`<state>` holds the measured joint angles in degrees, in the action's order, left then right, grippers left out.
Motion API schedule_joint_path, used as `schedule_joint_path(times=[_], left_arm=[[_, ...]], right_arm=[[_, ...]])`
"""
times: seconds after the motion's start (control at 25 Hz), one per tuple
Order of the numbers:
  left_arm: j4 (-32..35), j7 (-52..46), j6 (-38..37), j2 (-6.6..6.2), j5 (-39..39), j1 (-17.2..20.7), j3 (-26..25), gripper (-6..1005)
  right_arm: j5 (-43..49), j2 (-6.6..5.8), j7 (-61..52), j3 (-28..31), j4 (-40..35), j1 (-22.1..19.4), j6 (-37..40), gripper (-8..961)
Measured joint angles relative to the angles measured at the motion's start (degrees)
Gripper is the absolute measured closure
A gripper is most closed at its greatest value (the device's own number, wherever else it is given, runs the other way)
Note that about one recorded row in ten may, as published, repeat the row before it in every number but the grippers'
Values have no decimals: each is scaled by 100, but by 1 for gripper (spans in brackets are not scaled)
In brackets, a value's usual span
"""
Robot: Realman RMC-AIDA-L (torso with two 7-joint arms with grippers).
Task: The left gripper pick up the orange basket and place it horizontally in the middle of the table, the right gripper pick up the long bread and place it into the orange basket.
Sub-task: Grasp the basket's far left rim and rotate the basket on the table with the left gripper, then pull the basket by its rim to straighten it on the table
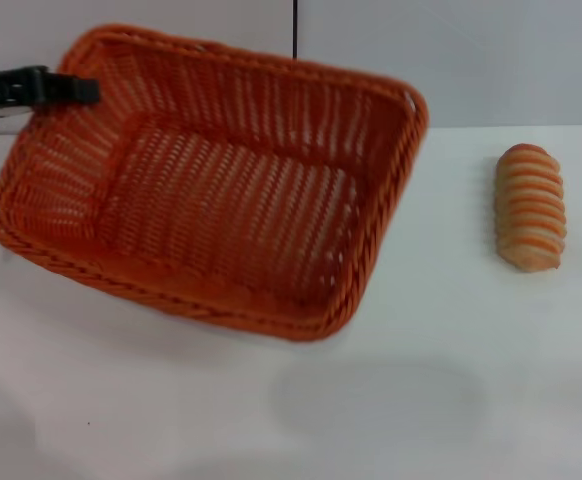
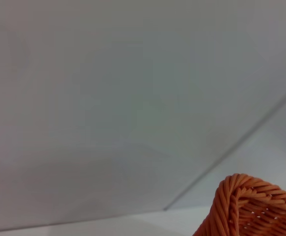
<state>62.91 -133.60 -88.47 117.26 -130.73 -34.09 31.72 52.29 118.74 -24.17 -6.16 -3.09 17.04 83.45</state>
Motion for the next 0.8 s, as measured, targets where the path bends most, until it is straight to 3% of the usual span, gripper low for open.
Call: schedule_joint_path(times=[0.04, 0.12, 0.32, 0.36, 0.44, 0.52, 0.8], left_arm=[[0, 0, 0, 0, 0, 0, 0, 832], [274, -408, -85, 40, 351, 435, -169, 832], [305, -469, -150, 41, 484, 583, -160, 831], [281, -559, -340, 79, 918, 1006, -85, 831], [281, -559, -340, 79, 918, 1006, -85, 831], [0, -590, -276, 124, 1330, 1362, 352, 830], [-372, -542, 13, 130, 1749, 1568, 872, 829]], right_arm=[[0, -1, 0, 0, -8, 13, -15, 347], [0, -2, 0, -8, -17, 38, -49, 347], [14, -10, 0, -34, -37, 129, -227, 346], [19, -10, 0, -38, -40, 151, -255, 346], [29, -10, 22, -43, -40, 193, -300, 346], [34, -10, 40, -51, -42, 245, -376, 346], [38, -9, 43, -59, -43, 274, -460, 346]])
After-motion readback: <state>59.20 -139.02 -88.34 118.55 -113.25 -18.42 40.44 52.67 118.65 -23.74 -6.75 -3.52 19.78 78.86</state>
